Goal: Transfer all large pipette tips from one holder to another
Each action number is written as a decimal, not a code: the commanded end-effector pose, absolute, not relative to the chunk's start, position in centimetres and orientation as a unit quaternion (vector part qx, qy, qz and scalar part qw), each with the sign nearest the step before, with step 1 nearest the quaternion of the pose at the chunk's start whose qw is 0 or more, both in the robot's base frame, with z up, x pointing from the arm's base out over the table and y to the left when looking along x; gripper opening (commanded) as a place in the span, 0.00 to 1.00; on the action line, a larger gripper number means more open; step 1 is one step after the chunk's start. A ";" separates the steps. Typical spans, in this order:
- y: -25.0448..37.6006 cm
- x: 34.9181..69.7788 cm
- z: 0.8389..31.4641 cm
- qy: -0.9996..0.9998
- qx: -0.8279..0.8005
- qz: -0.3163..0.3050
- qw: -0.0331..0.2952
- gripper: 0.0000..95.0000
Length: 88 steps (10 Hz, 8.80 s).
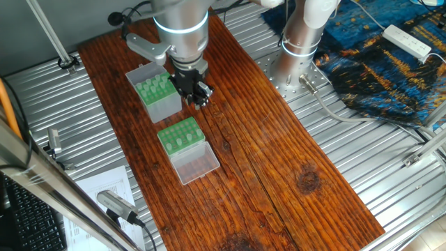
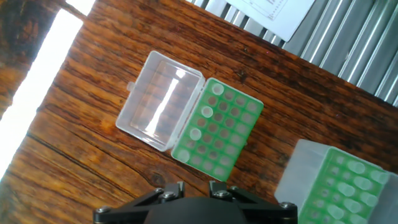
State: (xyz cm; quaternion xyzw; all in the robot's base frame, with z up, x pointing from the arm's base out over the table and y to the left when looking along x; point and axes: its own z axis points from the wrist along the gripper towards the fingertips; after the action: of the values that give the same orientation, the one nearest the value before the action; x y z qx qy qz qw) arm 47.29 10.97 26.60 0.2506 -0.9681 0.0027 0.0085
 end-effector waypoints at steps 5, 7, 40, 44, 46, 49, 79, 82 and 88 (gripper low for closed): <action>10.9 47.2 26.6 -0.982 0.188 -0.014 -0.007 0.20; 10.9 47.2 26.6 -0.982 0.188 -0.015 0.001 0.20; -7.7 48.6 19.0 -0.983 0.185 0.005 -0.005 0.20; -7.9 48.2 18.4 -0.986 0.168 0.006 -0.003 0.20; -8.0 48.2 18.0 -0.989 0.148 0.008 -0.004 0.20; -8.6 47.9 18.1 -0.993 0.119 0.008 -0.008 0.20; -8.6 47.5 15.1 -0.992 0.124 0.025 -0.028 0.20; -8.6 47.5 15.1 -0.991 0.127 0.026 -0.031 0.00; -8.7 47.5 15.4 -0.988 0.145 0.032 -0.033 0.00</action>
State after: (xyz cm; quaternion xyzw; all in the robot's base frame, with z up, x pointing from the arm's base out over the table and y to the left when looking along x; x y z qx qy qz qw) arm 47.48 -8.80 15.39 0.1459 -0.9882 0.0328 -0.0328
